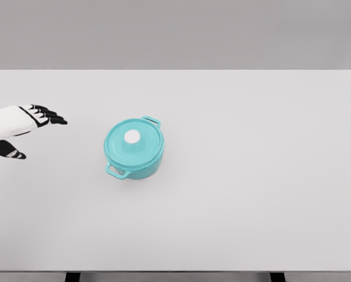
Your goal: Open the lid of the pot with left arm
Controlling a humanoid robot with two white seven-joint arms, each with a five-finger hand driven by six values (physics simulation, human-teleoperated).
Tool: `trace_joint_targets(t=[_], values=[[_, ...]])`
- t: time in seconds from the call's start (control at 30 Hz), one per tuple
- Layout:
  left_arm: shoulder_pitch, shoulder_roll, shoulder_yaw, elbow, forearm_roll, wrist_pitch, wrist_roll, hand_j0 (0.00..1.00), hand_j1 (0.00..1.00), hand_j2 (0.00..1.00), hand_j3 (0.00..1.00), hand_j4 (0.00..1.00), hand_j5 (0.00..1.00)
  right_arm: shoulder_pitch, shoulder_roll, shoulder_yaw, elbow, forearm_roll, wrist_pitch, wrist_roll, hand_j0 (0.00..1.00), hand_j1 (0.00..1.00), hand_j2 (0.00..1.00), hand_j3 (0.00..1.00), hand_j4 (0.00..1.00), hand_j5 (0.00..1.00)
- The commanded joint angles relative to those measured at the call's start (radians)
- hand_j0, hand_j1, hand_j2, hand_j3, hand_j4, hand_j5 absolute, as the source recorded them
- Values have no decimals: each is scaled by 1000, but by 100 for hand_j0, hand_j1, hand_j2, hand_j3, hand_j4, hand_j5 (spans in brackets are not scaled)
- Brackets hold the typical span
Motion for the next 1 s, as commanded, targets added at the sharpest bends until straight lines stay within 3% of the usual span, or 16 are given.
trace_joint_targets(t=[0.0, 0.27, 0.37, 0.47, 0.5, 0.57, 0.63, 0.73, 0.97], values=[[0, -20, -2, -10, -23, 2, -3, 100, 100, 100, 100, 100, 100, 0, 0, 0, -1, 0, 0, 0, 100, 100, 100, 100, 100, 100], [3, -43, -14, -10, -30, 2, -4, 100, 100, 100, 100, 100, 100, 8, 0, 0, -2, 0, -2, -4, 100, 100, 100, 100, 100, 100], [-37, -105, -72, -22, -30, 2, -23, 100, 100, 100, 100, 100, 100, 6, 0, 0, -2, 0, -2, -4, 100, 100, 100, 100, 100, 100], [-57, -109, -71, -48, -33, 2, -23, 100, 100, 100, 100, 100, 100, 6, 0, 0, -2, 0, -2, -4, 100, 100, 100, 100, 100, 100], [-81, -99, -85, -66, -29, 2, -23, 100, 100, 100, 100, 100, 100, 6, 0, 0, -2, 0, -2, -4, 100, 100, 100, 100, 100, 100], [-291, -77, -284, -73, 16, 2, -23, 100, 100, 100, 100, 100, 100, 6, 0, 0, -2, 0, -2, -4, 100, 100, 100, 100, 100, 100], [-443, -66, -411, -105, 26, 2, -23, 100, 100, 100, 100, 100, 100, 6, 0, 0, -2, 0, -2, -4, 100, 100, 100, 100, 100, 100], [-512, -74, -522, -151, 30, 2, -23, 100, 100, 100, 100, 100, 100, 6, 0, 0, -2, 0, -2, -4, 100, 100, 100, 100, 100, 100], [-535, -155, -563, -172, 30, 2, -23, 100, 100, 100, 100, 100, 100, 6, 0, 0, -2, 0, -2, -4, 100, 100, 100, 100, 100, 100]])
